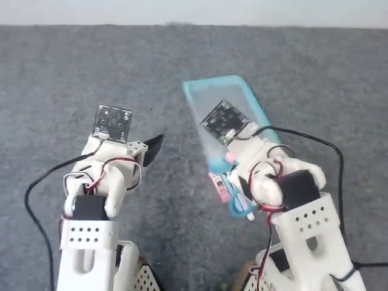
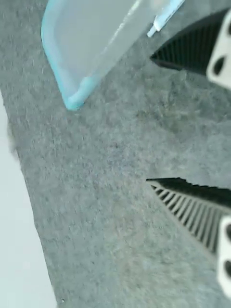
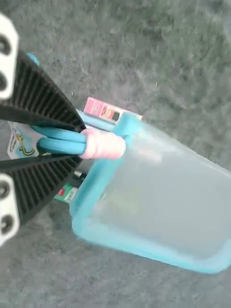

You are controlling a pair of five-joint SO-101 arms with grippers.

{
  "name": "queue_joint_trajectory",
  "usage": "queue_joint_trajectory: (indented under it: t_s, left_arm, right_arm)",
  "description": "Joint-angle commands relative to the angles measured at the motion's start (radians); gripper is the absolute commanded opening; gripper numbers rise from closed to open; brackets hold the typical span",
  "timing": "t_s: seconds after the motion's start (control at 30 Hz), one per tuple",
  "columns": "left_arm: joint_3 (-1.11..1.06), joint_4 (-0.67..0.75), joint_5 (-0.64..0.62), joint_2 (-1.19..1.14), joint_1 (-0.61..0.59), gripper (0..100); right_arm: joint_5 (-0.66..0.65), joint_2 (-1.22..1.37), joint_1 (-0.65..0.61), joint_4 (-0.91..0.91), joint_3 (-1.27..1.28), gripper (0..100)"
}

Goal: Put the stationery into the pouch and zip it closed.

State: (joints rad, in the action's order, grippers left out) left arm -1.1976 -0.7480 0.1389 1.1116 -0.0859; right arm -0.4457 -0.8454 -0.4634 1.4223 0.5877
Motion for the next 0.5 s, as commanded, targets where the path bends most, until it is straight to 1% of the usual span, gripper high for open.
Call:
queue_joint_trajectory:
  t_s: [0.0,0.1,0.2,0.27,0.4,0.47]
  left_arm:
    - [0.004,-0.034,0.015,0.000,0.095,34]
    - [0.024,-0.094,0.009,0.002,0.172,34]
    - [0.061,-0.129,-0.009,0.002,0.135,34]
    - [0.074,-0.147,-0.005,0.002,0.118,34]
    - [0.079,-0.164,-0.003,0.003,0.115,34]
    - [0.091,-0.166,-0.008,0.006,0.109,31]
  right_arm:
    - [0.051,-0.005,-0.056,0.007,-0.057,0.6]
    - [0.089,-0.004,-0.090,0.030,-0.140,0.6]
    - [0.123,-0.002,-0.117,0.079,-0.207,0.6]
    - [0.130,-0.002,-0.124,0.085,-0.209,0.6]
    - [0.133,-0.002,-0.125,0.047,-0.169,0.7]
    - [0.138,-0.002,-0.125,0.016,-0.141,0.7]
